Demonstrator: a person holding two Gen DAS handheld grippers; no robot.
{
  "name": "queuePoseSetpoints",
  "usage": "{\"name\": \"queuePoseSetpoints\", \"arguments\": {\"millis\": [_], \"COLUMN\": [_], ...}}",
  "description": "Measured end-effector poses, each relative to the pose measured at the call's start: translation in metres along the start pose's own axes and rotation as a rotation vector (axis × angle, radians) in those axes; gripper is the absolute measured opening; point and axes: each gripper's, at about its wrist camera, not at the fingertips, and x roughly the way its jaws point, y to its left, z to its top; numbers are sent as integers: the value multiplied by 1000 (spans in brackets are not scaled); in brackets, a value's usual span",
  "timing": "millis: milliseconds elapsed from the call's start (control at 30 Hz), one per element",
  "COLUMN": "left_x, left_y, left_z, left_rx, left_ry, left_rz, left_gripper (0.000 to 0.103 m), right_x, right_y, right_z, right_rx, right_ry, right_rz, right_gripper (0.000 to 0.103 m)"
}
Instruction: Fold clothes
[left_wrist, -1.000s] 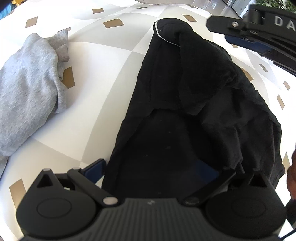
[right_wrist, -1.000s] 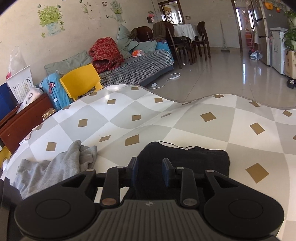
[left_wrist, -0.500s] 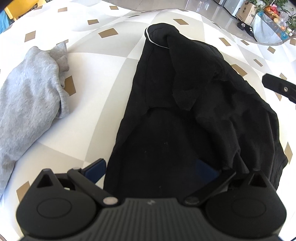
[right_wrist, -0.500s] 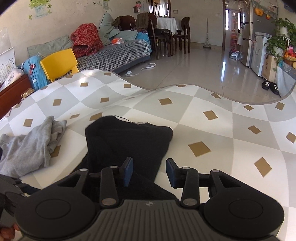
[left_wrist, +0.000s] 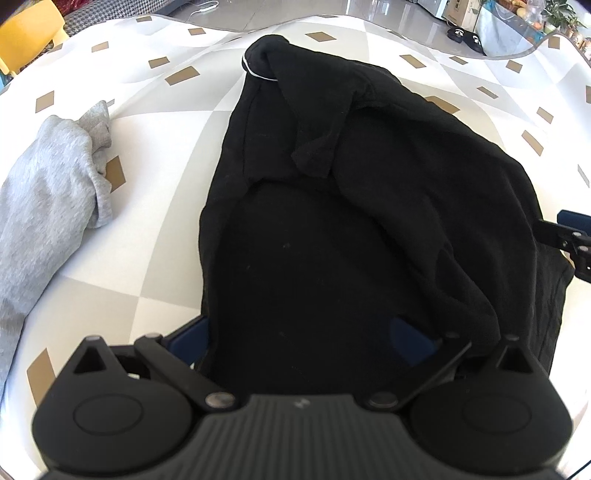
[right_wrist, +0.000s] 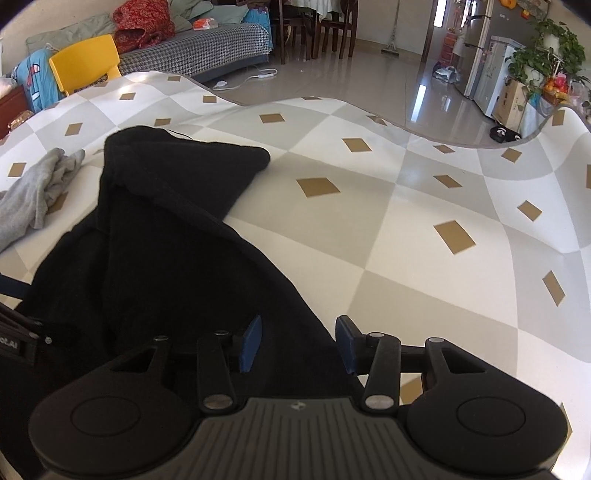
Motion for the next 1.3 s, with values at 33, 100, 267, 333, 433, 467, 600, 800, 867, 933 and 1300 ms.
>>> {"name": "queuePoseSetpoints", "arguments": {"millis": [33,100,267,333,433,467,600,800,867,933,1300], "left_x": [2,6,12,13,14,14,15,13,11,9,-2], "left_y": [-2,-4,-12,-13,-12,-12,-12,-10,-10,-8,4], "left_z": [0,1,4,5,7,7,7,4,2,0,-13], "left_rx": [4,7,50,57,53,51,44,41,33,21,-18], "left_ry": [5,12,5,-3,-12,-18,-36,-57,-62,-67,-69], "left_rz": [1,7,44,45,46,48,51,53,55,51,10], "left_gripper": [103,103,103,103,103,103,103,103,103,103,103], "right_x": [1,4,13,12,13,13,11,8,5,-1,-63], "right_y": [-3,-6,-4,-3,-5,-6,0,8,8,8,16], "right_z": [-4,-10,-21,-24,-26,-27,-27,-29,-30,-31,-24], "right_rx": [6,9,-6,-5,27,36,33,26,43,71,218], "right_ry": [11,23,25,-2,-16,-21,-35,-31,-37,-50,-200], "right_rz": [-4,-6,-8,0,6,7,1,-20,-26,-31,72], "right_gripper": [44,44,44,44,44,44,19,6,6,6,6]}}
